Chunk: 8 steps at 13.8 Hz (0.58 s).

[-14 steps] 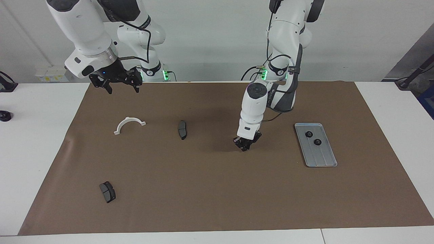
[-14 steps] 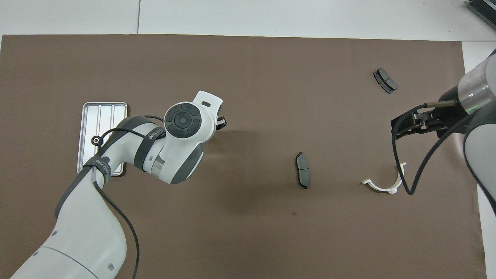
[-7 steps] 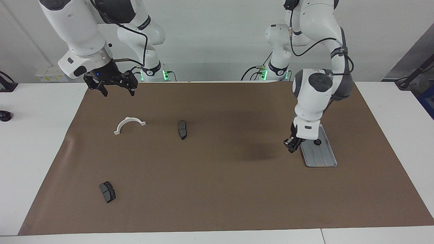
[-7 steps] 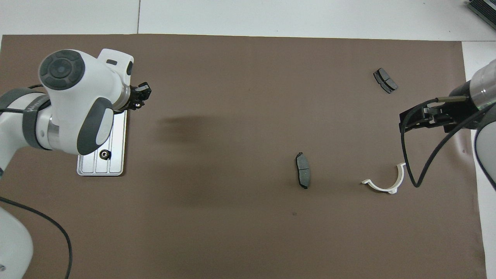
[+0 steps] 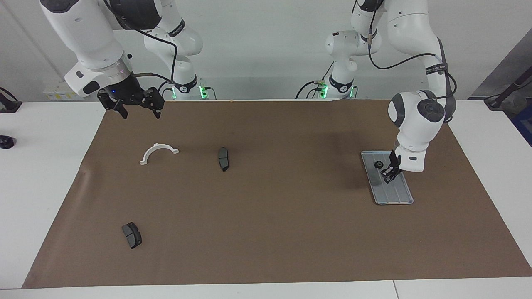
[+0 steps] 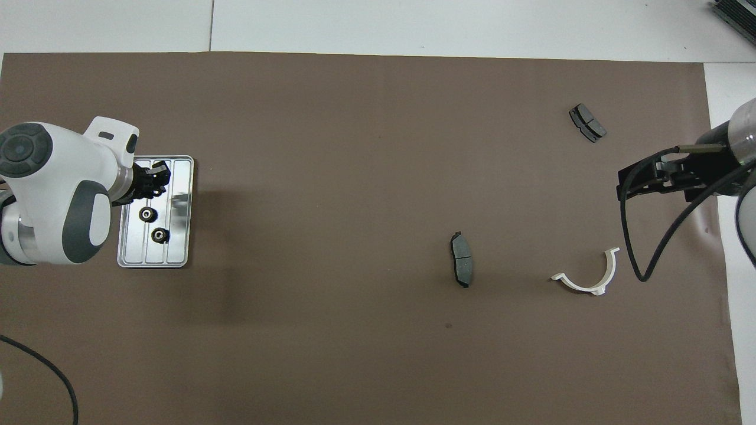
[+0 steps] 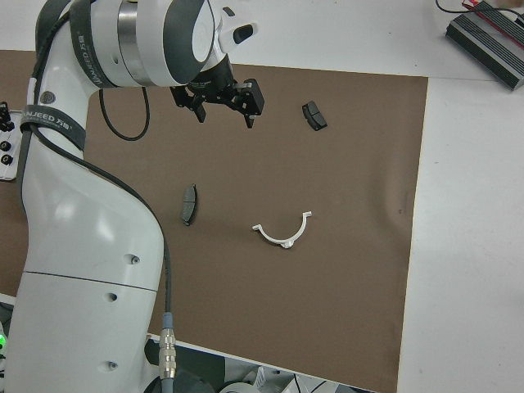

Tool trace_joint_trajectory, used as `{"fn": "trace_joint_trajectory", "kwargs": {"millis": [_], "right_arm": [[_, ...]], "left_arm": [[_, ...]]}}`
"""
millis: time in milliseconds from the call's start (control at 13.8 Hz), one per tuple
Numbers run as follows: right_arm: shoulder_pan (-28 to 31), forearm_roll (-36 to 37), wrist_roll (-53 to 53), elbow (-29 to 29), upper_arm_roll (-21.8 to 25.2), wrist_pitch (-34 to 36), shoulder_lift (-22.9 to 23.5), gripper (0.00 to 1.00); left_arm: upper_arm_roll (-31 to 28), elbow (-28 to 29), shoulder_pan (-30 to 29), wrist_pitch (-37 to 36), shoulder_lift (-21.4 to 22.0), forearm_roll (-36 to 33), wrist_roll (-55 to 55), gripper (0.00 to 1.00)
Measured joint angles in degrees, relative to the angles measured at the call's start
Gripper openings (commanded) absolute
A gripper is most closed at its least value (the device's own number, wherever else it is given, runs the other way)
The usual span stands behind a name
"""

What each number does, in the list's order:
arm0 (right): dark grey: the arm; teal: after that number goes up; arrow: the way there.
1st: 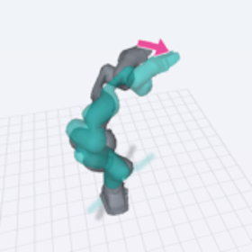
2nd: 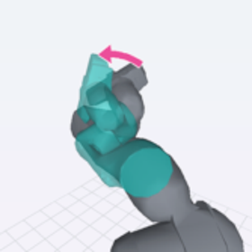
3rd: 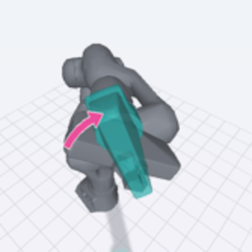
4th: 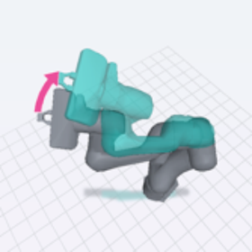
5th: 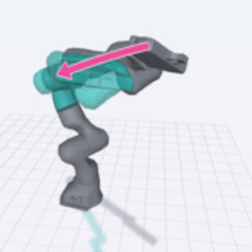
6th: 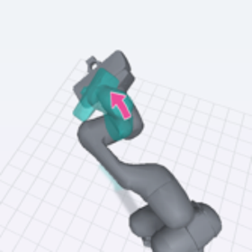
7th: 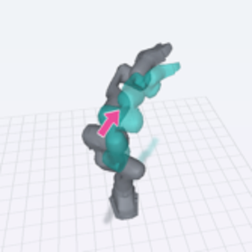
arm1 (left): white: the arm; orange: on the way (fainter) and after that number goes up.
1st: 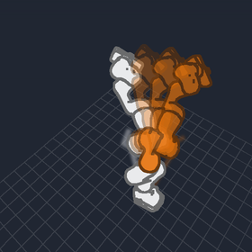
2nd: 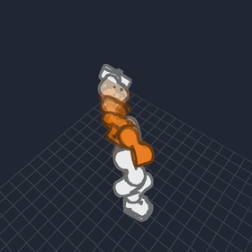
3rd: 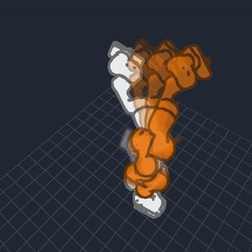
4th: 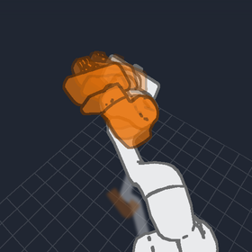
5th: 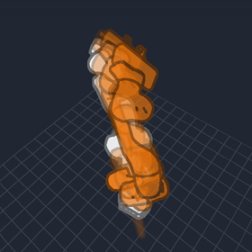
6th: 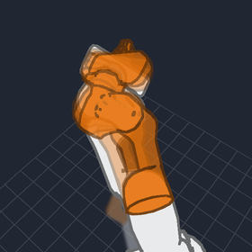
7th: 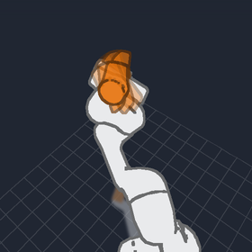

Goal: Pick bearing gear from pile to tray
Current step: 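Lower the third bearing onto the tray and open the left gripper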

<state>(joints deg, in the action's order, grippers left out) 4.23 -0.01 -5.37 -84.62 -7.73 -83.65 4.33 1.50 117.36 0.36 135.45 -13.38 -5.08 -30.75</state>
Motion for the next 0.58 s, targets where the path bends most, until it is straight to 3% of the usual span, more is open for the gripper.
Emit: {"fn": "trace_joint_trajectory", "kwargs": {"millis": [291,436,509,582], "right_arm": [[0.0,0.0,0.0,0.0,0.0,0.0,0.0,1.00],[0.0,0.0,0.0,-0.1,0.0,0.0,0.0,1.00],[0.0,0.0,0.0,-0.1,0.0,0.0,0.0,1.00],[0.0,0.0,0.0,-0.1,0.0,0.0,0.0,1.00]], "left_arm": [[0.4,2.6,0.0,4.0,0.5,0.0,0.0,0.00],[0.4,3.1,0.0,5.4,0.3,0.0,-0.2,0.06],[0.5,3.2,0.0,6.2,0.0,0.0,-0.5,0.31],[0.5,3.3,0.0,6.9,-0.3,0.0,-0.6,0.91]]}}
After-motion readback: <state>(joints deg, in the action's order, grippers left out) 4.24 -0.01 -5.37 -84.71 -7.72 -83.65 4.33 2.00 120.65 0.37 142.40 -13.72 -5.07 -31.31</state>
